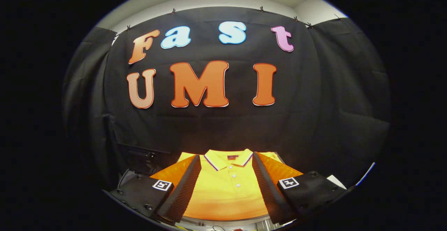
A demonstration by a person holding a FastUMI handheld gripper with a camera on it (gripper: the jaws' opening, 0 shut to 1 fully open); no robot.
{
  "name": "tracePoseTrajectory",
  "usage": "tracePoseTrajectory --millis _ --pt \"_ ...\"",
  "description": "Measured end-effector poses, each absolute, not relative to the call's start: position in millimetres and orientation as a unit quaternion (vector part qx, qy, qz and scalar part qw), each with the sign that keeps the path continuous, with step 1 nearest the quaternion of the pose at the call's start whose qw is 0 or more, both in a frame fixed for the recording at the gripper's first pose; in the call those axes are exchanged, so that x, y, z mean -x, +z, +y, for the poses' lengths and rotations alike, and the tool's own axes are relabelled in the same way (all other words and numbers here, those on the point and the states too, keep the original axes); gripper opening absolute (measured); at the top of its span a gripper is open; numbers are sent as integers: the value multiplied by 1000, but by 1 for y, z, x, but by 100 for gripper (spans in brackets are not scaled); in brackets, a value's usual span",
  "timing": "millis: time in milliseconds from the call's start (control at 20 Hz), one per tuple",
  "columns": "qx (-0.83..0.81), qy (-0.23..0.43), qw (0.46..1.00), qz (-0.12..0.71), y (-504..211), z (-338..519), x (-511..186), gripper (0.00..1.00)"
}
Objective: Put the clothes into the washing machine and then close the washing machine lid.
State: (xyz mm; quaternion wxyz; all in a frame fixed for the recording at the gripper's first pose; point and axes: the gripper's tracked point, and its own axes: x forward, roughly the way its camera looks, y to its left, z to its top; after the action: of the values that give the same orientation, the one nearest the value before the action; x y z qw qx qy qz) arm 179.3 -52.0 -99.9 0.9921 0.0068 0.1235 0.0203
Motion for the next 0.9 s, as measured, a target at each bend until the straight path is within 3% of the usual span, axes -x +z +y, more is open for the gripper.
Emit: tracePoseTrajectory --millis 400,900 --pt "-17 29 973 227 -181 -56 -244 96" --pt "-6 7 943 333 -243 -72 -271 97"
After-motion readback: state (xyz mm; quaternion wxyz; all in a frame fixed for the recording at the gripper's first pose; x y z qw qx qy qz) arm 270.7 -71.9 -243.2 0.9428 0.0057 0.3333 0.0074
